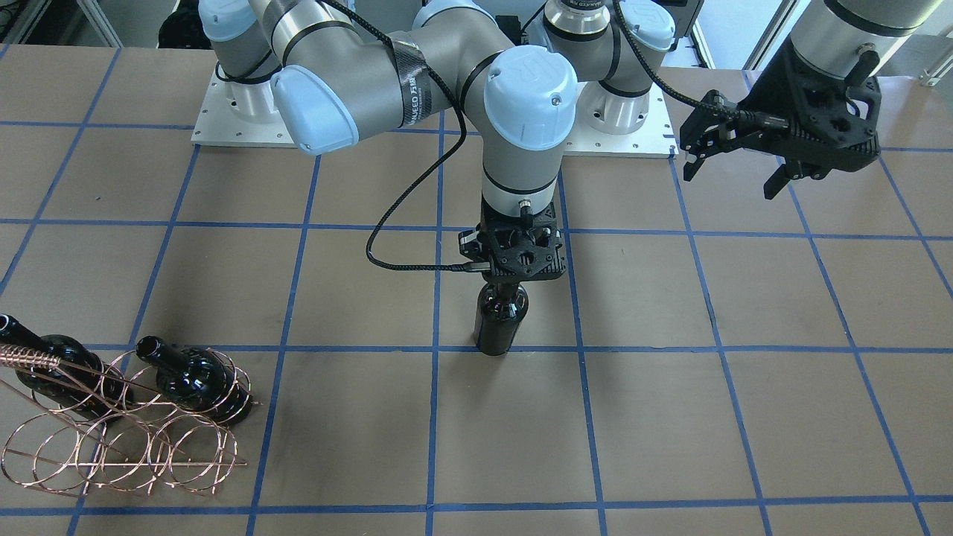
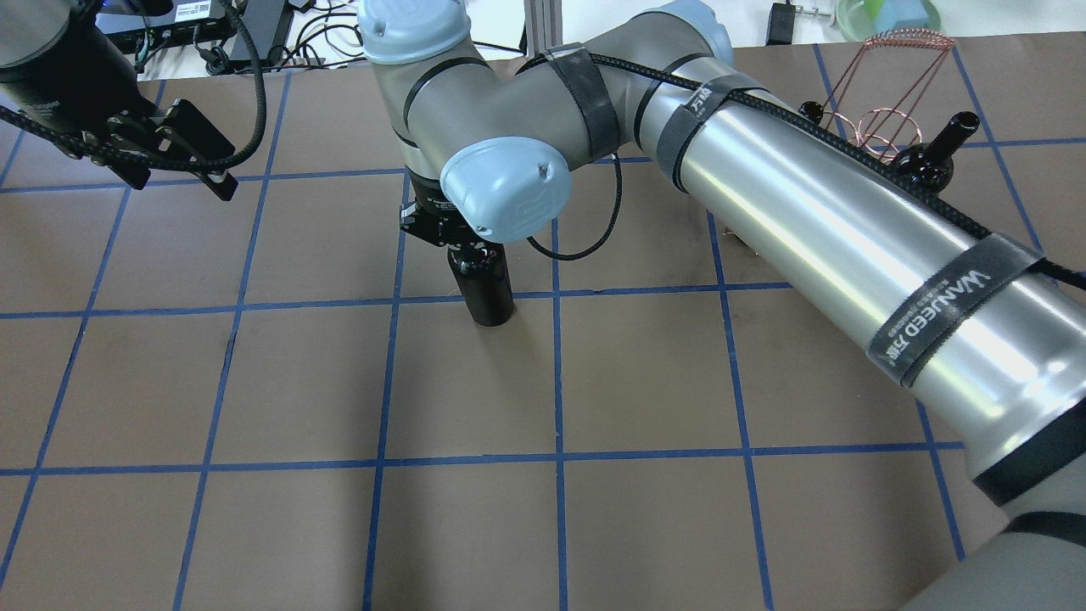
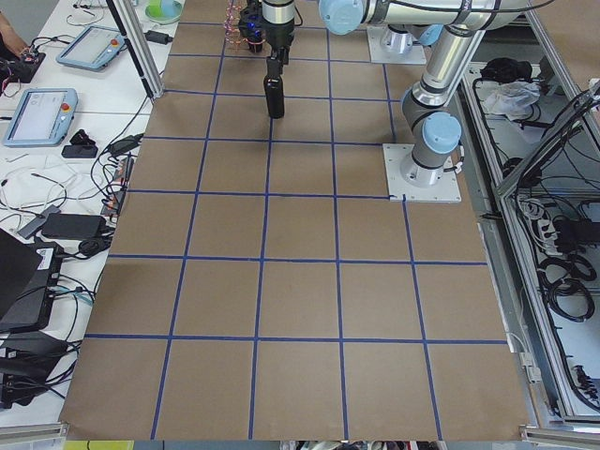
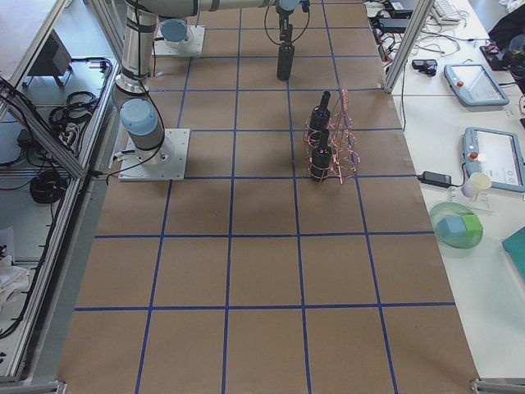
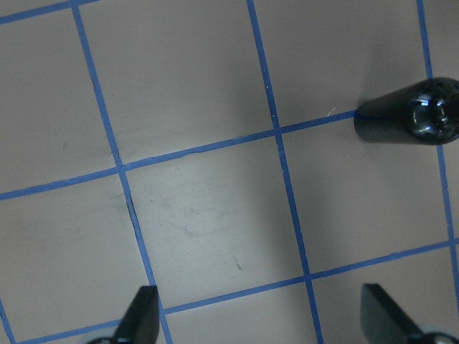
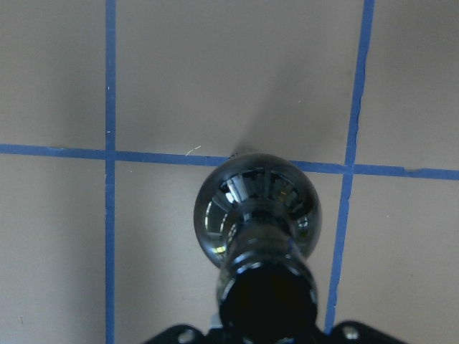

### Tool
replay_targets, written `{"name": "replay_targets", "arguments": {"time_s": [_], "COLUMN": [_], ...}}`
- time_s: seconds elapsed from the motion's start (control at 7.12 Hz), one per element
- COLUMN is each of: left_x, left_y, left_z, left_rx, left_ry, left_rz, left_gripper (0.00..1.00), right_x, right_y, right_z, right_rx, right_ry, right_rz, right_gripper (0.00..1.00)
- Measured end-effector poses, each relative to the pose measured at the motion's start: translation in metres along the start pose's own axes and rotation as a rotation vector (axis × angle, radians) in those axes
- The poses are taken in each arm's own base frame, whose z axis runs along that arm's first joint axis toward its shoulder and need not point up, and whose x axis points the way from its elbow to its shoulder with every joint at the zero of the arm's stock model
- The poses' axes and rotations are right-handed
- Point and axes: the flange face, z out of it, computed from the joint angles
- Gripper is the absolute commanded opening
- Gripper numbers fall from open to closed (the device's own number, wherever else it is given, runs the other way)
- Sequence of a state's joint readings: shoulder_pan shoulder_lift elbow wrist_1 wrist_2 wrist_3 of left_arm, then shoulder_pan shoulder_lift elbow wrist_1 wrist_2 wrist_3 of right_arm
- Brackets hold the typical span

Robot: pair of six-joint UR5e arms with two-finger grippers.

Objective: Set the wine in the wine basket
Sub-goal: 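Lower the right gripper around the bottle neck, then close the right gripper on the bottle neck and lift it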

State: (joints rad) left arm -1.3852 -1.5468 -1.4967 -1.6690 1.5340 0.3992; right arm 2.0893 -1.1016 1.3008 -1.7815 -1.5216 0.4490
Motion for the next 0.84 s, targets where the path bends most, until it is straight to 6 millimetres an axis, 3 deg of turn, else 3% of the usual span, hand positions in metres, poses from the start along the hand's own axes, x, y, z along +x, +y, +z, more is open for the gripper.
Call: {"name": "replay_targets", "arguments": {"time_s": [0.14,0.28,0.84], "left_x": [0.000,0.000,0.000], "left_y": [0.000,0.000,0.000], "left_z": [0.000,0.000,0.001], "left_rx": [0.001,0.001,0.000], "left_ry": [0.000,0.000,0.002], "left_rz": [0.000,-0.001,-0.001], "left_gripper": [1.00,1.00,1.00], "right_x": [0.000,-0.001,-0.002], "right_y": [0.000,0.001,0.004], "right_z": [-0.001,-0.004,-0.012], "right_rx": [-0.001,-0.002,0.001], "right_ry": [-0.005,-0.017,-0.045], "right_rz": [-0.002,0.002,0.021], "right_gripper": [0.96,1.00,0.97]}}
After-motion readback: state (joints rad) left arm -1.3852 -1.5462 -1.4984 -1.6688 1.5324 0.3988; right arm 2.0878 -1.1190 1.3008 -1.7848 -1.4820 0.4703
